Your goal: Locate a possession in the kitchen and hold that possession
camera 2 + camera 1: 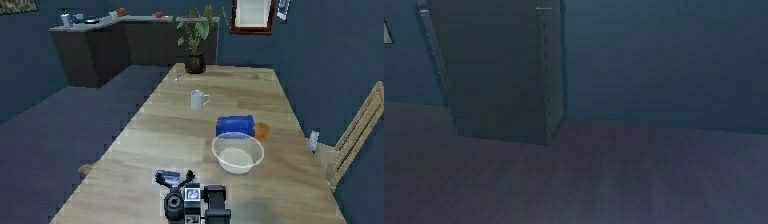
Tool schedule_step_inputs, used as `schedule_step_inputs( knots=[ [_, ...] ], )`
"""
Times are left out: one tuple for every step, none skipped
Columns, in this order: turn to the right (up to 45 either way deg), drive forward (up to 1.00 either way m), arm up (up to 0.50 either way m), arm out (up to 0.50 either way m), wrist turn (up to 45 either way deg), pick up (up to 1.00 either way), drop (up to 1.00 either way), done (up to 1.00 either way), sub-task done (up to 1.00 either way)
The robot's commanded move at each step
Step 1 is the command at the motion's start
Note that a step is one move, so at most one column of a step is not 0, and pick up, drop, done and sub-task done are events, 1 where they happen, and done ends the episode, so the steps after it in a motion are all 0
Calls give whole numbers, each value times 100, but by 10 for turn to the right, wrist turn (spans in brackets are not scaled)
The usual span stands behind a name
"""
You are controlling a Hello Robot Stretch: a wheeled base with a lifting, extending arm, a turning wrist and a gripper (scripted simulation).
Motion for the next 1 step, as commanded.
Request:
schedule_step_inputs(
  knots=[
    [0, 0, 0, 0, 0, 0, 0, 100, 0]
  ],
)
